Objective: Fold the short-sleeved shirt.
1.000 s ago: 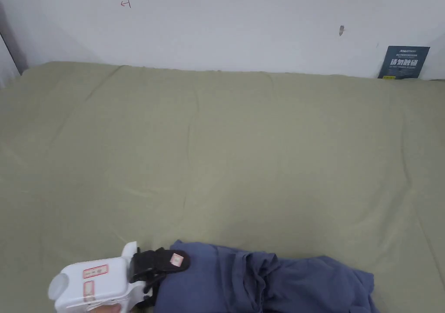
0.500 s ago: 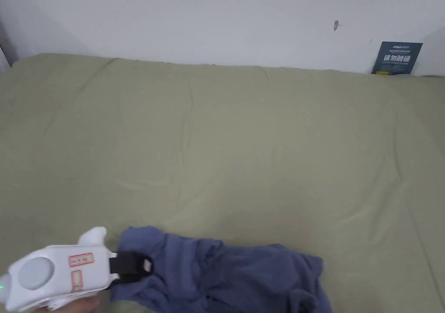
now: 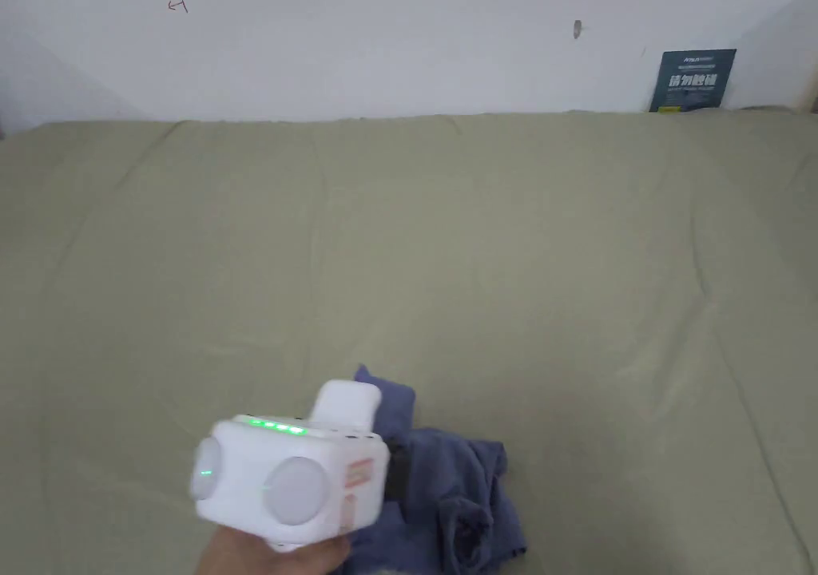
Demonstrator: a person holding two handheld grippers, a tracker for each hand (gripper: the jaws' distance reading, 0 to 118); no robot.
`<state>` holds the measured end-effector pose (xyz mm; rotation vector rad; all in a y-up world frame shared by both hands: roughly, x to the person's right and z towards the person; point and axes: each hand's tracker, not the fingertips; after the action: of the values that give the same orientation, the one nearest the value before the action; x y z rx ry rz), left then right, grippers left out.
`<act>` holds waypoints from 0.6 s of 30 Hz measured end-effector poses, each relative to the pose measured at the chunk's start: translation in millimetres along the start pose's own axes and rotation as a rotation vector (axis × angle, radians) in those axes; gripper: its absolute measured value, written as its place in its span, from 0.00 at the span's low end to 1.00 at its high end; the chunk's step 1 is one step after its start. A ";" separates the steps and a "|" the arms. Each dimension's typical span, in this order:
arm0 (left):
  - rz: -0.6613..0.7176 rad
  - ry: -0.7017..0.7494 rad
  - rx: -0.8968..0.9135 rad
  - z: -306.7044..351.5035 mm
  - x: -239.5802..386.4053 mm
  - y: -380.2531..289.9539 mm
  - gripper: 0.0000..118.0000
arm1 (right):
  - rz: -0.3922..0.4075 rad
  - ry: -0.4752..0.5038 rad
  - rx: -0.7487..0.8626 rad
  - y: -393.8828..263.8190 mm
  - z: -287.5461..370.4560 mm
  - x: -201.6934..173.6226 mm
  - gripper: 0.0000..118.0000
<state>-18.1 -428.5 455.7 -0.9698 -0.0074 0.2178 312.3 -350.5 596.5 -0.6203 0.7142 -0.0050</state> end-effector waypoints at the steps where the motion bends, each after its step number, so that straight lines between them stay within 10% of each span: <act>1: -0.089 0.103 -0.047 -20.7 7.8 -6.0 0.08 | -0.002 -0.011 0.007 -0.4 4.3 1.5 0.00; 3: -0.157 0.199 -0.092 -44.7 11.0 -17.1 0.18 | -0.006 -0.027 0.031 -1.2 12.9 5.4 0.00; 7: 0.060 -0.108 -0.012 -8.8 3.7 -2.5 1.00 | 0.004 -0.062 0.044 -4.9 17.7 11.5 0.00; 12: 0.185 -0.419 0.229 81.1 -26.0 23.5 1.00 | -0.013 -0.048 0.029 -11.7 12.2 17.0 0.00; 17: 0.304 -0.024 0.328 84.6 -89.0 8.7 0.96 | -0.054 -0.034 0.018 -18.7 7.1 19.8 0.00; 18: 0.336 -0.058 0.272 68.2 -90.1 3.9 0.77 | -0.061 -0.033 0.013 -19.5 5.9 19.9 0.00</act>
<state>-113.9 -387.4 499.4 -0.6891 0.1305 0.5426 335.0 -367.6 598.2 -0.6279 0.6630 -0.0557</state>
